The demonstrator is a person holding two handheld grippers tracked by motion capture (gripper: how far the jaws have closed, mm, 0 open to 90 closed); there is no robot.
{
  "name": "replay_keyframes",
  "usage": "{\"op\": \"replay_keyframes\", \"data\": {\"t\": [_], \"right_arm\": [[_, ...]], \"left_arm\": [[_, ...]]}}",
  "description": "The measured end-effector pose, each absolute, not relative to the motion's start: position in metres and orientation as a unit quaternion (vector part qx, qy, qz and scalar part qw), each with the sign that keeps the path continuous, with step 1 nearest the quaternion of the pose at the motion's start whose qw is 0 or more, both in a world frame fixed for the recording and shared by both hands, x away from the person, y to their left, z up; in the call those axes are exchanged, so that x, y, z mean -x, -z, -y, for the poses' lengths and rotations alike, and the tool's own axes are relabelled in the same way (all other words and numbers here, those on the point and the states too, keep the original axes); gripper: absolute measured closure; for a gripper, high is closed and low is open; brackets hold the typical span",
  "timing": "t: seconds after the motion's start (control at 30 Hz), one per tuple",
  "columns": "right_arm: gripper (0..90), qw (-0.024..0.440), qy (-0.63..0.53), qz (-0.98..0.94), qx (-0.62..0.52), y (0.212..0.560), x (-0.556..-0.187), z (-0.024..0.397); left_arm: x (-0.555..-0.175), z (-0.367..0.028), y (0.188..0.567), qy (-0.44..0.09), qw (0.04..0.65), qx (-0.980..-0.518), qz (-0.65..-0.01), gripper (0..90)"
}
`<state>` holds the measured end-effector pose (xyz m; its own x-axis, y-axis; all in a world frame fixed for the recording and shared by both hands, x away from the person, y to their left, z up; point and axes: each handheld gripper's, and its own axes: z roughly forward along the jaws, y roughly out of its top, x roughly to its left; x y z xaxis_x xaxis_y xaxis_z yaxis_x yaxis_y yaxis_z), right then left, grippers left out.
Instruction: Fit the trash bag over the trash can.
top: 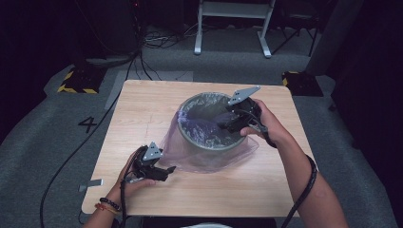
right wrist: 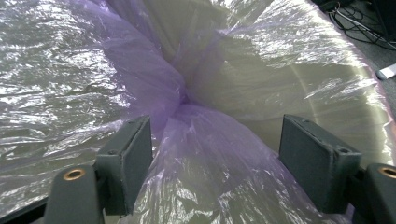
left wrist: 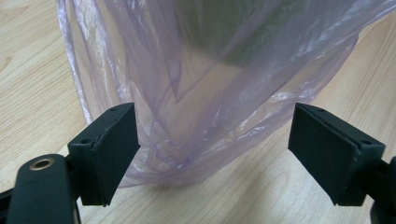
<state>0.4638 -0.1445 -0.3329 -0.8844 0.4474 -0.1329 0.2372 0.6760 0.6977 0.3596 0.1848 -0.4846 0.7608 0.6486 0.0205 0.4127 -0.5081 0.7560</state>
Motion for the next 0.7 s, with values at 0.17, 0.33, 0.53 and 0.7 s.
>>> {"op": "replay_keyframes", "data": {"t": [0.17,0.33,0.53,0.7], "right_arm": [[25.8,0.149,-0.340,-0.909,-0.188,0.333,-0.464,0.143],[25.1,0.155,-0.322,-0.917,-0.179,0.333,-0.464,0.139],[25.5,0.167,-0.311,-0.921,-0.165,0.333,-0.462,0.136],[26.0,0.175,-0.308,-0.922,-0.157,0.333,-0.461,0.135]], "left_arm": [[-0.361,-0.191,0.491,-0.162,0.359,-0.863,-0.317,15.7],[-0.363,-0.195,0.497,-0.160,0.346,-0.867,-0.321,15.9],[-0.362,-0.195,0.500,-0.156,0.346,-0.870,-0.315,15.6],[-0.364,-0.201,0.504,-0.142,0.360,-0.862,-0.328,15.2]]}}
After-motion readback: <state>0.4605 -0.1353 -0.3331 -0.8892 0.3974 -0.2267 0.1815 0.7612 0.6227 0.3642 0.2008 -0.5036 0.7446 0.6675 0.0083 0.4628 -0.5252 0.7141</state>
